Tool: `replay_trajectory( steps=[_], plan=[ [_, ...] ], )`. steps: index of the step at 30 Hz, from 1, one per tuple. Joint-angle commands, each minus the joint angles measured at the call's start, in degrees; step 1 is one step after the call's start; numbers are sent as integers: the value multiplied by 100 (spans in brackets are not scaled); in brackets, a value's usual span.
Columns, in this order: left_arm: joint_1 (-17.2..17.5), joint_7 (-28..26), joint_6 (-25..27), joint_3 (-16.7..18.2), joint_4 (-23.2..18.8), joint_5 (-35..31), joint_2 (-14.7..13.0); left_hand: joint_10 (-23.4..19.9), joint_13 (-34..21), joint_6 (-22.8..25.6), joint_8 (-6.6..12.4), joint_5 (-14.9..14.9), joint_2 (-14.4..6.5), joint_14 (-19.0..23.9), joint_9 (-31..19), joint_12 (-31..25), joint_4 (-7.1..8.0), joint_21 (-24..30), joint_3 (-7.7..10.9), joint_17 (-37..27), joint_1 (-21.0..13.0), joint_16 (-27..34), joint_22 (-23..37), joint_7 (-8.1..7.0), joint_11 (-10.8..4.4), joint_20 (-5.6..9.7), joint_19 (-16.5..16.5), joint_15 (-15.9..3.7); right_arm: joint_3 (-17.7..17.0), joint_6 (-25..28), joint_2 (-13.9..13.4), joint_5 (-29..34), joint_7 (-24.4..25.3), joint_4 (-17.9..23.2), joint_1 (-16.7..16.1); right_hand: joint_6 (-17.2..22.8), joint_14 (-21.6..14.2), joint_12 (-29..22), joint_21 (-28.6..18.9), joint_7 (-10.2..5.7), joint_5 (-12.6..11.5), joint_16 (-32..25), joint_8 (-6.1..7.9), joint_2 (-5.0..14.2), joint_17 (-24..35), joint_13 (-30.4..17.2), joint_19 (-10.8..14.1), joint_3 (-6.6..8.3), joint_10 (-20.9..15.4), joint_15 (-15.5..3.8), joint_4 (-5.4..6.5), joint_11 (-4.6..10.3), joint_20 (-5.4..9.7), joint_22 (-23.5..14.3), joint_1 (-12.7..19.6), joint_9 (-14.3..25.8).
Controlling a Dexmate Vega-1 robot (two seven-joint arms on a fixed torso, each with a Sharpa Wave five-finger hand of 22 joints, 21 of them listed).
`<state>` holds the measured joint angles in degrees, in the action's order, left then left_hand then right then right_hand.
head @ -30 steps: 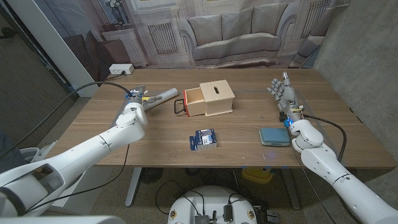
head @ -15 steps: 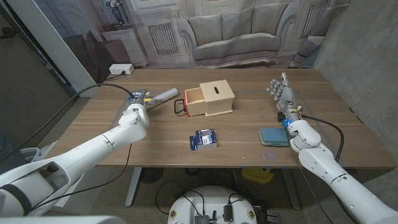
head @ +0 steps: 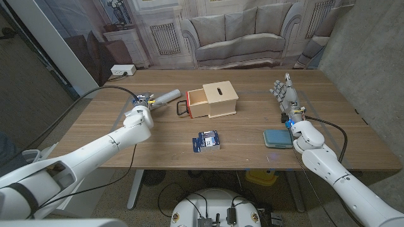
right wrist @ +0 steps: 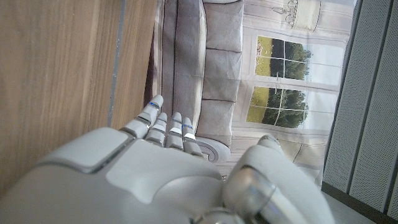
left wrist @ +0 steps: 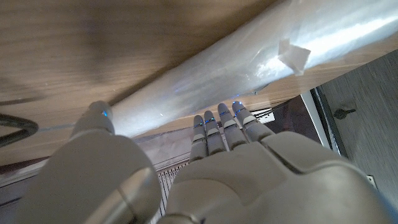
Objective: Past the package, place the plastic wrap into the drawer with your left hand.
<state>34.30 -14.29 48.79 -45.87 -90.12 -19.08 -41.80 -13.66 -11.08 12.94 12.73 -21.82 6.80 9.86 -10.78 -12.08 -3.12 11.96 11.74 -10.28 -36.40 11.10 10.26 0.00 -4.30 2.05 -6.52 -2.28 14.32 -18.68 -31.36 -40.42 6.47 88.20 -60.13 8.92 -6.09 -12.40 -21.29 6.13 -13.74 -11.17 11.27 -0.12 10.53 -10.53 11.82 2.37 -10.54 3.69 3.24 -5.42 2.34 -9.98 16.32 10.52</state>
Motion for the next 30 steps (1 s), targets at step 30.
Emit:
replay_trajectory(
  steps=[30],
  plan=[
    [-276,239,329,-423,181,-62,193,-1426,-7,1401,250,120,-458,1794,-33,-209,-462,606,266,-89,-1407,341,96,-219,-549,48,-1828,-489,-66,-76,-5,-92,-41,42,-118,84,-49,-16,100,11,11,10,12,43,17,-14,74,-58,-53,7,4,-16,-26,-23,20,23]
  ],
)
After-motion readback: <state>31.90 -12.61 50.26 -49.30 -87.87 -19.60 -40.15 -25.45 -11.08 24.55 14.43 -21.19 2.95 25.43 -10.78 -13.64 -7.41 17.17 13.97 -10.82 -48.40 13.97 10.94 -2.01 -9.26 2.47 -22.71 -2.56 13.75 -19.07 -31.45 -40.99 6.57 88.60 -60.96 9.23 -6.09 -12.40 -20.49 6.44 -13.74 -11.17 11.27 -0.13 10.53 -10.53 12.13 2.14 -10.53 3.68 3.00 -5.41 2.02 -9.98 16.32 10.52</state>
